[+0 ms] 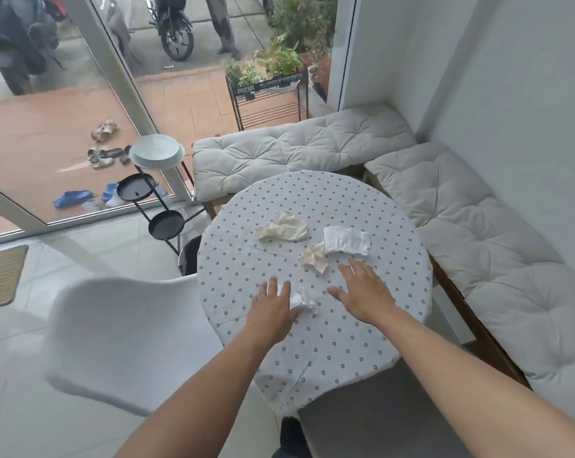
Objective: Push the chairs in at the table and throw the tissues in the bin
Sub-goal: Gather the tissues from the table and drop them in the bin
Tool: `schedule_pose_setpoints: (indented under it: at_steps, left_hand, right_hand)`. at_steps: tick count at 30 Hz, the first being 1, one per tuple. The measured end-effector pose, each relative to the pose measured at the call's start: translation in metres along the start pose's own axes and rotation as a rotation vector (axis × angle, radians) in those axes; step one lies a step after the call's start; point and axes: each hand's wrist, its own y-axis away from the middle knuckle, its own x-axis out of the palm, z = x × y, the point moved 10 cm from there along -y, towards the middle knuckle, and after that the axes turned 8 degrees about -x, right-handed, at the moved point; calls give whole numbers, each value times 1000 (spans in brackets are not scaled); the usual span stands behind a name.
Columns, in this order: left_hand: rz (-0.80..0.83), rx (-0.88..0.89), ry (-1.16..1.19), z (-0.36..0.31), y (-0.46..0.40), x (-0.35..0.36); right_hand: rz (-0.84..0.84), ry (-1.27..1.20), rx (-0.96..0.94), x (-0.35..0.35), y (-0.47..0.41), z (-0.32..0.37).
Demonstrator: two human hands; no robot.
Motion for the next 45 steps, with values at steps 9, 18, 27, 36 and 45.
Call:
schedule_pose_setpoints:
  at_steps: [9, 18, 27, 36, 45]
  left_hand:
    - [46, 71, 96, -13, -60, 48]
    - [-198, 355, 303, -20, -93, -17]
    - [-128, 532, 119, -93, -164, -14]
    - [-41, 545, 86, -69, -163, 23]
    - [-197, 483, 102, 6, -144, -38]
  right_hand:
    - [31, -29, 61, 8, -68, -43]
    - [-1, -45, 127, 7, -103, -58]
    - [-76, 39, 229, 7, -127, -78]
    - [-88, -109, 404, 30, -152, -98]
    - [-357, -127, 82, 4, -165, -31]
